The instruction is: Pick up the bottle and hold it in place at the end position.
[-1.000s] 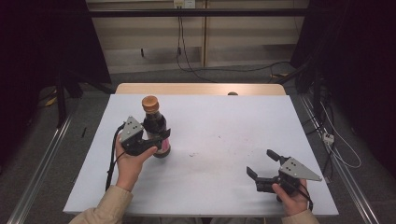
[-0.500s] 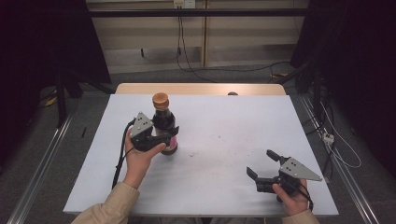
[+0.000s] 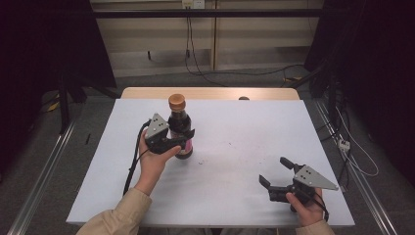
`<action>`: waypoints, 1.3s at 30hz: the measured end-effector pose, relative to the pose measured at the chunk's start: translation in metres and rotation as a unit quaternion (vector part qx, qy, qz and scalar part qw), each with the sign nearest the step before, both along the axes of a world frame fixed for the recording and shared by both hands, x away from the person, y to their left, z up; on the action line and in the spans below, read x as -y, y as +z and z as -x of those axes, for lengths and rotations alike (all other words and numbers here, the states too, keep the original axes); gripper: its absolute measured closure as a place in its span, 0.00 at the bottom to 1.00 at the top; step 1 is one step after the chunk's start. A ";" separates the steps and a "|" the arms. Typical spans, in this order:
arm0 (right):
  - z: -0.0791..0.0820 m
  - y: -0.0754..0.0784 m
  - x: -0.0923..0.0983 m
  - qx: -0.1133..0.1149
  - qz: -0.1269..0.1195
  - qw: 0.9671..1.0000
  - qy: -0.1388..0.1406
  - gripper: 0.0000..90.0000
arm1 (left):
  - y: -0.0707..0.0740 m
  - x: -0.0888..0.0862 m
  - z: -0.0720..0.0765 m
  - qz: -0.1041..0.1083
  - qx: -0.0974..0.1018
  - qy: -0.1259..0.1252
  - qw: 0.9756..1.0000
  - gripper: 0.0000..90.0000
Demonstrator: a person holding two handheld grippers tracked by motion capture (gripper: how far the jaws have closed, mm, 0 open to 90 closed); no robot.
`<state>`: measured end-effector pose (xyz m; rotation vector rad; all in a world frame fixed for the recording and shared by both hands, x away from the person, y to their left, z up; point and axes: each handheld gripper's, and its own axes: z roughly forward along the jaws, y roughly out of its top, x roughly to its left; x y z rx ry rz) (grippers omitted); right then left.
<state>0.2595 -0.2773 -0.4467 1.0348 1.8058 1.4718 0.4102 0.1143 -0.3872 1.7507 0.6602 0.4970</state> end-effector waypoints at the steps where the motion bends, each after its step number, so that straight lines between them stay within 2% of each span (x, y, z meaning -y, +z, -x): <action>1: 0.000 0.000 0.000 0.000 0.000 1.000 0.000 0.02 | 0.000 0.001 0.000 0.000 -0.001 -0.001 1.000 0.34; 19: 0.000 0.000 0.000 0.002 0.000 1.000 0.001 0.02 | -0.001 0.025 -0.012 0.002 -0.002 -0.017 1.000 0.34; 26: 0.001 0.000 0.001 0.002 -0.001 1.000 0.000 0.02 | -0.001 0.037 -0.015 0.012 -0.006 -0.023 1.000 0.34; 34: 0.002 0.000 0.002 0.001 -0.003 1.000 -0.002 0.02 | -0.001 0.047 -0.019 0.007 -0.001 -0.033 0.999 0.34; 39: 0.002 0.000 0.003 0.001 -0.004 1.000 -0.002 0.02 | -0.003 0.052 -0.021 0.007 -0.004 -0.034 0.999 0.34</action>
